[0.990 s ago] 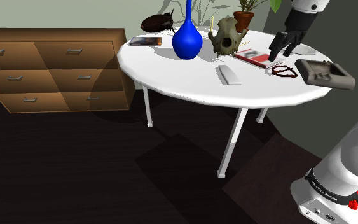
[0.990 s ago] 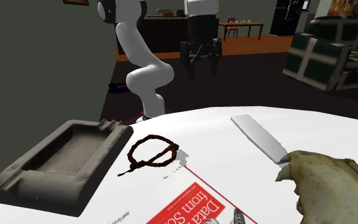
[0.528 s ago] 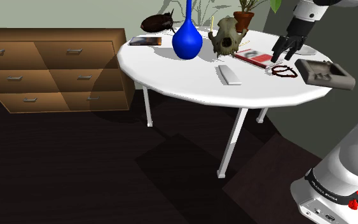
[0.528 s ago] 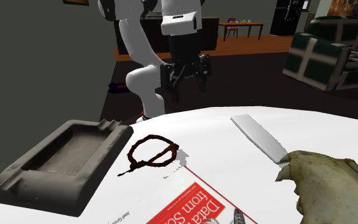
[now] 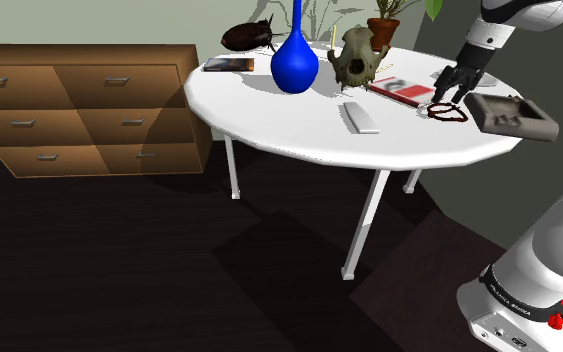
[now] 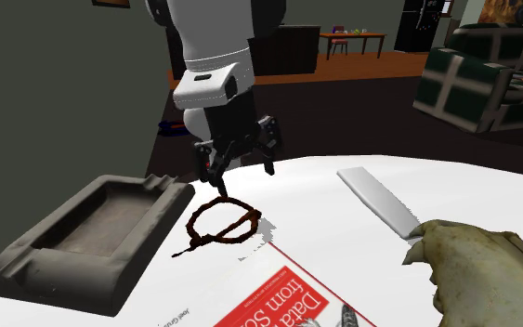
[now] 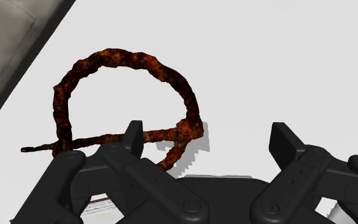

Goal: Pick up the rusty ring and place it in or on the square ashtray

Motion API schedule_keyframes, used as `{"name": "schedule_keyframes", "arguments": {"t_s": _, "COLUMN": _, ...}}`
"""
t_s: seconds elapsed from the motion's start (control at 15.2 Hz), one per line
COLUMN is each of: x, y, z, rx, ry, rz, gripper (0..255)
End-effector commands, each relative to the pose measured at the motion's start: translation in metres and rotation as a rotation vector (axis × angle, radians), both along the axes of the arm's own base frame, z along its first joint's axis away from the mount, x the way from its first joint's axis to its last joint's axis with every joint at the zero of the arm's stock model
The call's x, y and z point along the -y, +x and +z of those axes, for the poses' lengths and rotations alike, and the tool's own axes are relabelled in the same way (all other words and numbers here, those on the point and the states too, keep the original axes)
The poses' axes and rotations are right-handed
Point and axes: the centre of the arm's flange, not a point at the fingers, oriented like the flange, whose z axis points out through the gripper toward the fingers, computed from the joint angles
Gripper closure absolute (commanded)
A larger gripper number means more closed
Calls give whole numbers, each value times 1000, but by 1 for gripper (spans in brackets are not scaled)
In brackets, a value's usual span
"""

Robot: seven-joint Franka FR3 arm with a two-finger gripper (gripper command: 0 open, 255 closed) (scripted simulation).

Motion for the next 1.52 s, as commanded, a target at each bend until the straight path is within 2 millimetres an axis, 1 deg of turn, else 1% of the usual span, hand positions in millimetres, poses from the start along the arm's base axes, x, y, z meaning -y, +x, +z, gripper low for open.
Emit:
{"name": "schedule_keyframes", "arguments": {"t_s": 0.0, "x": 9, "y": 1, "z": -7, "rx": -1, "ry": 7, "rz": -6, "gripper": 0}}
{"name": "schedule_keyframes", "arguments": {"t_s": 0.33, "x": 6, "y": 4, "z": -33, "rx": -1, "ry": 7, "rz": -6, "gripper": 0}}
{"name": "schedule_keyframes", "arguments": {"t_s": 0.4, "x": 5, "y": 5, "z": -41, "rx": -1, "ry": 7, "rz": -6, "gripper": 0}}
{"name": "schedule_keyframes", "arguments": {"t_s": 0.92, "x": 5, "y": 5, "z": -41, "rx": -1, "ry": 7, "rz": -6, "gripper": 0}}
{"name": "schedule_keyframes", "arguments": {"t_s": 0.99, "x": 5, "y": 5, "z": -41, "rx": -1, "ry": 7, "rz": -6, "gripper": 255}}
{"name": "schedule_keyframes", "arguments": {"t_s": 1.45, "x": 5, "y": 5, "z": -41, "rx": -1, "ry": 7, "rz": -6, "gripper": 255}}
